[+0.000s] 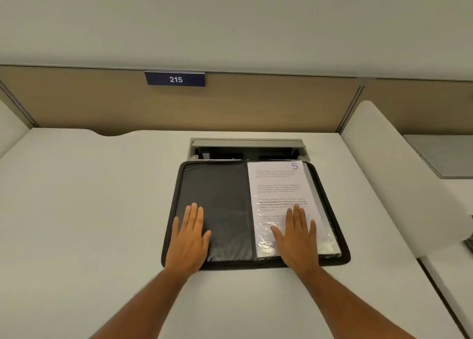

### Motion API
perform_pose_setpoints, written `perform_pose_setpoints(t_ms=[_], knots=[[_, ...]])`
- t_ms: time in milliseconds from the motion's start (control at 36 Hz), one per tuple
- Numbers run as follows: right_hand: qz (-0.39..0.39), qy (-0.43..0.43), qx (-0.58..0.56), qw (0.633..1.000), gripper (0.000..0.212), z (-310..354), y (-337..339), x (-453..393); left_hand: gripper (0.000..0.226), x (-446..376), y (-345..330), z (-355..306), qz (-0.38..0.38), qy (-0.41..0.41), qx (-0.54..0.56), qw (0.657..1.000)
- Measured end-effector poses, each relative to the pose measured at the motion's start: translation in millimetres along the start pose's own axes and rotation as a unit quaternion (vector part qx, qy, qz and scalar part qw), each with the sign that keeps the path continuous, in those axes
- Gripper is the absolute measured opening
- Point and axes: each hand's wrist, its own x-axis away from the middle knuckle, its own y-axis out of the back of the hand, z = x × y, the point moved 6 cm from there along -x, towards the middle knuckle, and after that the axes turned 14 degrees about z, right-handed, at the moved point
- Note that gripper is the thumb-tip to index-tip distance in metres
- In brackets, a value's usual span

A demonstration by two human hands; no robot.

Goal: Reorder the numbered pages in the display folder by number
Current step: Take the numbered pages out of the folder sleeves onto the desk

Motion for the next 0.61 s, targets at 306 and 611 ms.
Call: perform_pose_setpoints(t_ms=[306,611], knots=[[-0.099,-0.158,-0.063,0.980,0.098,-47.5,-24.3,27.9,0.079,12.6,-37.5,18.0,0.058,0.010,0.042,0.997],[-0.101,-0.155,-0.029,0.982,0.083,-52.0,-35.8,24.5,0.086,13.3,-37.9,17.2,0.041,0.003,0.035,0.999]])
